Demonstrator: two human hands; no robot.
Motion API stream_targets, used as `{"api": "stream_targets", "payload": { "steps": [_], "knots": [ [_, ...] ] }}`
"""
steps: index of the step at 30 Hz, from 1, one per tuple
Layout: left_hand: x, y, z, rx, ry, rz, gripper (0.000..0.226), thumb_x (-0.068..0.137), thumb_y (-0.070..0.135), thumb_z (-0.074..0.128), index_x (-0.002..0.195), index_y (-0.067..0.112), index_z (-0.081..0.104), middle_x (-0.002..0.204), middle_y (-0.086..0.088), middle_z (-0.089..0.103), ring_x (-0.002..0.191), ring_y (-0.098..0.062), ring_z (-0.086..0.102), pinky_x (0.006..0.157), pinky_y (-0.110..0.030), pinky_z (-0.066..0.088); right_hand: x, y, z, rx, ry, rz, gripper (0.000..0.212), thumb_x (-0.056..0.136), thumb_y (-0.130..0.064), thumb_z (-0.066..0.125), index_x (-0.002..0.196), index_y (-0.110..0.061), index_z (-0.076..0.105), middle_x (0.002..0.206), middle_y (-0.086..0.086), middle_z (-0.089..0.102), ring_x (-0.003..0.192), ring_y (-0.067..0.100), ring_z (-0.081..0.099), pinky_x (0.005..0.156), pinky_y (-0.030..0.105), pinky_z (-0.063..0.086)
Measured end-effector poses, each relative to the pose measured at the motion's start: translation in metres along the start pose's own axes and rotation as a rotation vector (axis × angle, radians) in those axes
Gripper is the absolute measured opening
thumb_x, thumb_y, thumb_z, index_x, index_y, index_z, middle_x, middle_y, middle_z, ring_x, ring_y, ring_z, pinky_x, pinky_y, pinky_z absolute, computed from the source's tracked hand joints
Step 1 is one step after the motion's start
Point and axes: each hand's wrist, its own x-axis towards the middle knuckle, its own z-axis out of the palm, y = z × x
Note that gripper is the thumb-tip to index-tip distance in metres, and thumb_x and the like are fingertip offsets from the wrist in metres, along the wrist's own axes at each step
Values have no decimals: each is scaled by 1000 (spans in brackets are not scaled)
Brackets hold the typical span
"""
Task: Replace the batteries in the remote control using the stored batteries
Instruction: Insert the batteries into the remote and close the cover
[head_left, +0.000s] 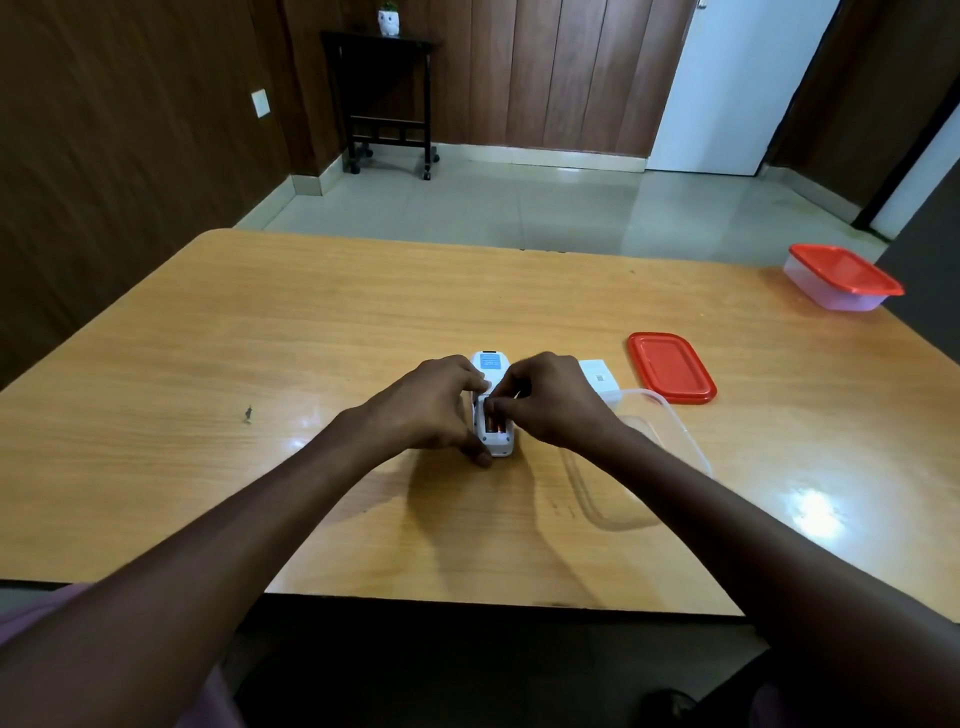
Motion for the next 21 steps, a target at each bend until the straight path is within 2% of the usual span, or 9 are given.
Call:
{"api": "stream_targets", "payload": {
  "steps": [1,3,6,7,10,13,17,21],
  "knots": [
    [0,0,0,6,2,0,99,48,48,95,137,23,59,138,11,50,113,-9,50,86,-22,40,-1,1,1,-8,-18,14,8,83,-21,78,75,-18,79,63,-17,65,59,-5,57,51,11,36],
    [0,0,0,8,1,-8,103,48,48,96,140,21,57,141,10,49,117,-10,51,88,-22,39,-3,3,3,1,-38,26,9,82,-18,77,74,-17,80,60,-17,63,56,-8,57,49,9,39],
    [0,2,-1,13,-6,-10,104,48,47,96,140,20,57,143,10,48,119,-11,51,90,-23,40,-4,-1,-1,-57,-66,0,6,82,-19,78,80,-16,83,61,-15,60,60,-1,56,49,10,38],
    [-1,3,-1,15,-7,-11,104,48,46,96,140,20,57,143,9,48,120,-12,51,90,-23,41,-3,-2,-3,-81,-80,-12,6,82,-20,78,83,-16,83,63,-13,61,62,3,57,51,12,38],
    [-1,4,-1,11,-8,-23,103,48,45,97,140,21,57,143,10,48,119,-13,51,91,-24,42,-6,-5,-7,-195,-125,-77,13,84,-28,76,92,-20,82,80,0,72,78,18,63,66,32,51],
    [-1,3,-1,-3,-8,-15,97,47,44,97,135,23,61,139,10,50,107,-10,49,86,-24,41,-14,-6,-6,-298,-117,-182,21,91,-30,68,107,-19,75,99,4,72,92,24,66,79,42,54],
    [-1,3,0,-2,9,6,90,47,45,97,130,29,64,134,12,52,101,-7,46,86,-25,42,-13,-3,-7,-273,-141,-172,36,93,-29,67,125,-15,69,106,8,72,100,25,65,87,43,52],
    [0,3,1,-2,6,13,86,47,45,96,127,31,66,132,13,53,100,-5,45,81,-24,40,-11,-5,-8,-257,-173,-179,28,92,-27,66,119,-22,74,96,5,66,94,23,62,84,42,52]
  ]
}}
